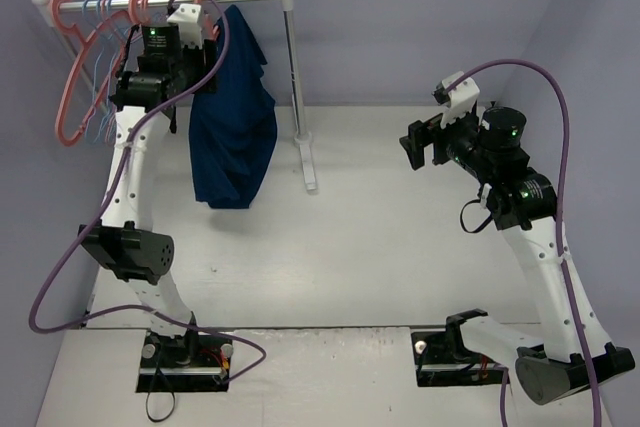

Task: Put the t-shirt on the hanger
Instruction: Place the hanger at the clothesline, then reset both arms

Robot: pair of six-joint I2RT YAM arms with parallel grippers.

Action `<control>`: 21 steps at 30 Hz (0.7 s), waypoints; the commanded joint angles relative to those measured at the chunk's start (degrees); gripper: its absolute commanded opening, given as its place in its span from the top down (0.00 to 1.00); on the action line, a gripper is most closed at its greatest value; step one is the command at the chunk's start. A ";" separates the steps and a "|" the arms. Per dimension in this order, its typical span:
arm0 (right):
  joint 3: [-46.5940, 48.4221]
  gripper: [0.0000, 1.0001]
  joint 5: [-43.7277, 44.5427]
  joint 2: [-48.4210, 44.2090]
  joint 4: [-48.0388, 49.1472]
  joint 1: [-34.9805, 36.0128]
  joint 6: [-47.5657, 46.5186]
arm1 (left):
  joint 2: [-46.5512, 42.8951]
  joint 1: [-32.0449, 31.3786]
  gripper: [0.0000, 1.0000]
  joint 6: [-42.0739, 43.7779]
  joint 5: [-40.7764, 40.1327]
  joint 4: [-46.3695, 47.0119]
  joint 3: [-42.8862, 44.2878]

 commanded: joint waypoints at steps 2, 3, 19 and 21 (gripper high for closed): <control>1.21 0.06 2.36 0.05 5.34 0.00 0.54 | -11.08 0.22 0.37 0.91 -2.46 2.50 0.23; 1.64 0.01 2.89 -0.05 5.49 0.00 1.16 | -13.53 0.22 0.36 1.11 -3.14 2.55 -0.72; -7.21 0.00 17.14 -13.83 12.73 0.00 3.48 | -53.08 -3.07 0.27 0.48 -13.60 -9.34 -35.49; -9.23 0.00 17.84 -15.82 12.89 0.00 4.34 | -57.70 -4.25 0.27 -1.85 -15.25 -8.82 -39.66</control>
